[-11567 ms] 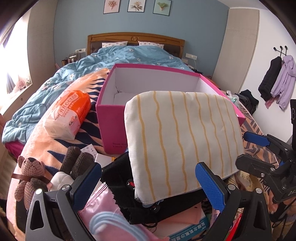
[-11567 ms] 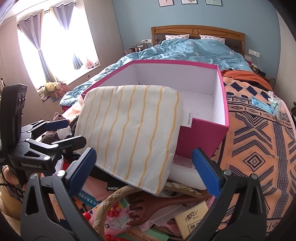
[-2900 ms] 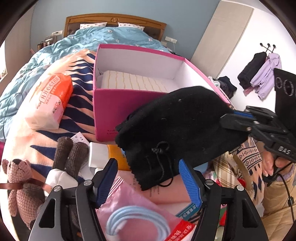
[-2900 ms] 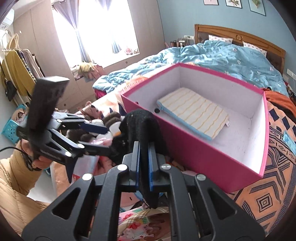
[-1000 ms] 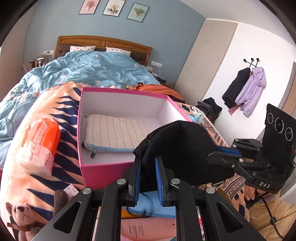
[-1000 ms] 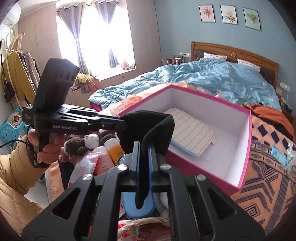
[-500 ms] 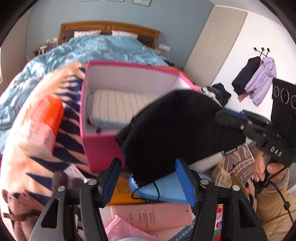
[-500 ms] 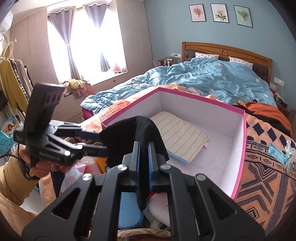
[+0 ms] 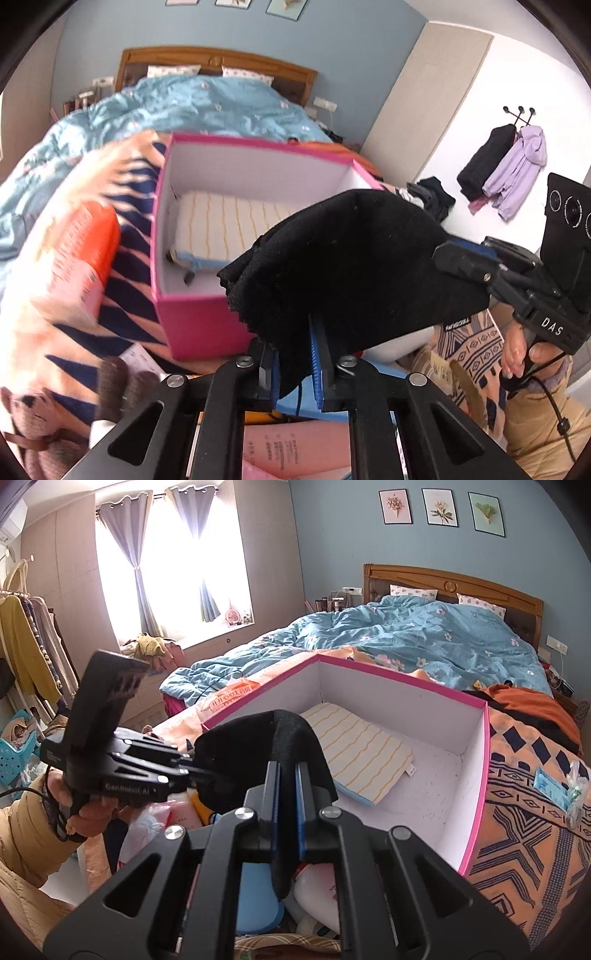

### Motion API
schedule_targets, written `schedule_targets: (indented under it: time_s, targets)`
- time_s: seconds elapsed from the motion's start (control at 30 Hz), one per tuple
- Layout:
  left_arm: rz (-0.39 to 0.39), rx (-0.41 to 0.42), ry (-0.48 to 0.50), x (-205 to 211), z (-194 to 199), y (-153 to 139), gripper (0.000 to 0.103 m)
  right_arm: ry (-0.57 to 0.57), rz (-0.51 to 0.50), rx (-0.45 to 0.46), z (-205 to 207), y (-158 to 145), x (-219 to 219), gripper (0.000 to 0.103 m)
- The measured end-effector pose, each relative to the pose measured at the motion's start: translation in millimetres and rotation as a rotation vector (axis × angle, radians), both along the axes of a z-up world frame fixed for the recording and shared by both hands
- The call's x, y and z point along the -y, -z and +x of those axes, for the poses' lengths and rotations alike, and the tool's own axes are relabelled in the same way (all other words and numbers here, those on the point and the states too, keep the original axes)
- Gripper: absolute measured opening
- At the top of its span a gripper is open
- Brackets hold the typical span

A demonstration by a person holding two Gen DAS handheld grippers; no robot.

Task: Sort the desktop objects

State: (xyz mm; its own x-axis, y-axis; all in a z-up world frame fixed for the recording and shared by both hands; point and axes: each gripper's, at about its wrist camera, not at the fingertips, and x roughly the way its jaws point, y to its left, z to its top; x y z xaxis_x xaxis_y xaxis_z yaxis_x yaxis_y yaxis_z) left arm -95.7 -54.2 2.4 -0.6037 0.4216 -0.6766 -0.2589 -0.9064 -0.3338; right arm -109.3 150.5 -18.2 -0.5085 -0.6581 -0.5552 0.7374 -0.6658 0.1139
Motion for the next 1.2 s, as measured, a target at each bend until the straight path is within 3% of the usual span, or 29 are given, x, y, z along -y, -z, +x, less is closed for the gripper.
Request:
schedule_targets:
  time_s: [0.33, 0.67, 1.2]
  targets:
    - [-0.085, -0.097, -0.029, -0.4, -8.6, -55.6, 0.011, -0.035, -0.002, -0.076, -0.8, -28.0, 13.8, 0.009]
    - [-0.159, -0.165, -0.035, -9.6, -30.0, -91.1, 0.011, -0.025, -0.011, -0.121, -17.0, -51.5, 16.1, 0.009]
    - [-0.189, -0.173, -0.065, -4.9, -75.2, -95.8, 0.011, 0.009, 0.056, -0.136, -53.7, -51.0, 26.4, 0.009]
